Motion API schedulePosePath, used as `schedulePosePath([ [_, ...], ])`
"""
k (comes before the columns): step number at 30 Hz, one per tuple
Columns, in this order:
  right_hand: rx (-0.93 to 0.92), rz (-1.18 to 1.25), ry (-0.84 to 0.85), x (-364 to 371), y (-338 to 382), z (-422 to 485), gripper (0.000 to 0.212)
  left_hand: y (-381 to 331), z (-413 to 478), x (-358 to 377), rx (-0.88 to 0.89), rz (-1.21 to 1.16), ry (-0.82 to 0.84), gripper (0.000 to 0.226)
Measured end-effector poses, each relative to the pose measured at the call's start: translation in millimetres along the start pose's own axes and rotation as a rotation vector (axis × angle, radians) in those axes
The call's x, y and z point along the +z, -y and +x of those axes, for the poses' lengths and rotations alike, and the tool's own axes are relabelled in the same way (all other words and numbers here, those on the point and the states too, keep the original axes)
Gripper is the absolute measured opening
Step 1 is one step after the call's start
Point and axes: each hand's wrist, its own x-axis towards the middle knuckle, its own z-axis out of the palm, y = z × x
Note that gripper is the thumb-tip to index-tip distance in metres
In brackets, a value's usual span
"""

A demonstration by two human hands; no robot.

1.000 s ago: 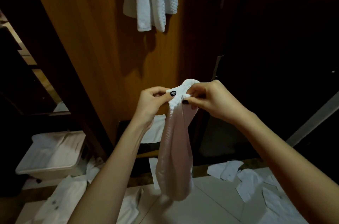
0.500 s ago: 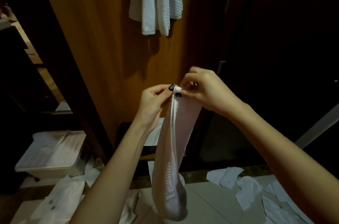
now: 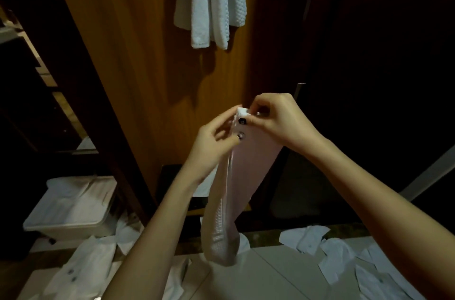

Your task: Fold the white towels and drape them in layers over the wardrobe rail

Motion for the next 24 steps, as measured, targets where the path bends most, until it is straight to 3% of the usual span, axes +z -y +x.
schedulePosePath([
  [3, 0.032, 0.027, 0.033, -1, 1, 4, 0.017, 15, 2, 11, 0.062, 0.179, -0.082, 0.060],
  [9, 0.139, -0.028, 0.204, -31, -17, -9, 0.024, 18, 10, 9, -0.002, -0.034, -0.273, 0.030],
  [11, 0.173, -0.003, 0.266, -36, -23, -20, 0.032, 17, 14, 3, -0.041, -0.103, -0.275, 0.025],
  [14, 0.146, 0.039, 0.273, -33, -22, -31, 0.026, 15, 18, -1, -0.061, -0.153, -0.267, 0.020],
  [19, 0.154, -0.112, 0.114, -28, -27, -31, 0.037, 8, 19, 1, -0.091, -0.163, -0.268, 0.015],
  [21, 0.167, -0.018, 0.013, -29, -28, -26, 0.029, -1, 21, 4, -0.090, -0.188, -0.281, 0.014],
  [24, 0.179, 0.206, -0.303, -22, -25, -22, 0.018, -18, 27, 8, -0.101, -0.299, -0.253, 0.015],
])
